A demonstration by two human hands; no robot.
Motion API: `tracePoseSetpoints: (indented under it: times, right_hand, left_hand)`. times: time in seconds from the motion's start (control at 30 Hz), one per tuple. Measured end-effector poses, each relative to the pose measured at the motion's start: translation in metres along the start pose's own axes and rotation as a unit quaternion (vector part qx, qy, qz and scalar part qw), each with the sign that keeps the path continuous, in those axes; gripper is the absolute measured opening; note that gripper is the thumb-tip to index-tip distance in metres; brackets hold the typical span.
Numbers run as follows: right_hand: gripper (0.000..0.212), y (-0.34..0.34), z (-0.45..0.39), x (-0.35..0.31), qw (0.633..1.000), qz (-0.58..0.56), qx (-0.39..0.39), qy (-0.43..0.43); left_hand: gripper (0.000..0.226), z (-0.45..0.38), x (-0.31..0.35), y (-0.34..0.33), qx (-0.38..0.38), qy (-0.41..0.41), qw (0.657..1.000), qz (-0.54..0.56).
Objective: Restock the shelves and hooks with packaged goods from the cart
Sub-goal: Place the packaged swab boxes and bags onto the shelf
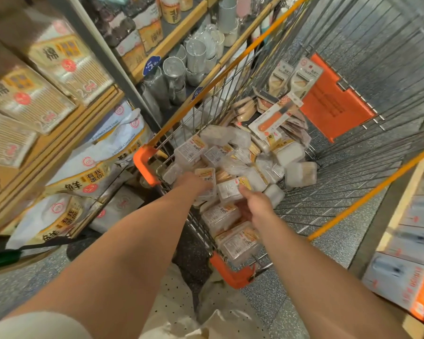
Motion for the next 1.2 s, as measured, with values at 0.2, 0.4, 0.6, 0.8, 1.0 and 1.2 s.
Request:
tracePoseSetpoints:
  times: [0.2, 0.4, 0.6, 0.8, 1.0, 1.2]
  right_hand:
    - [0.046, 0.001, 0.023, -0.027, 0.999, -0.038, -0.009, 0.018]
    - [0.063, 0.009, 0.019, -0.045, 0.995, -0.036, -0.071, 0.066]
    - [0.017, 0.012, 0.045, -0.094, 0.983, -0.025, -0.152, 0.102]
    - [0.017, -0.016, 0.083, -0.205, 0.950, -0.022, -0.211, 0.228]
    - [0.018, -0.092, 0.145, -0.302, 0.885, 0.008, -0.313, 0.345]
    - [0.029, -0.203, 0.197, -0.351, 0.854, -0.054, -0.344, 0.387]
  left_hand:
    - [0.074, 0.003, -0.004, -0.007, -0.010, -0.010, 0.999, 0.032]
    - [0.067, 0.005, -0.003, 0.003, -0.096, -0.012, 0.987, 0.130]
    - [0.034, 0.036, -0.009, 0.039, -0.172, -0.055, 0.946, 0.268]
    - [0.016, 0.101, -0.005, 0.123, -0.164, -0.194, 0.912, 0.322]
    - [0.025, 0.176, -0.033, 0.229, -0.093, -0.345, 0.862, 0.361]
    - [0.031, 0.185, -0.082, 0.328, -0.014, -0.329, 0.836, 0.438]
Point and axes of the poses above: each hand's wrist, its own z-axis away from the middle knuckle, its own y-axis out of the back of the hand, x = y × z, the point moved 1 cm from there along -z, towards the middle knuckle, and after that the axes turned 14 degrees about y, right-handed, at the moved point
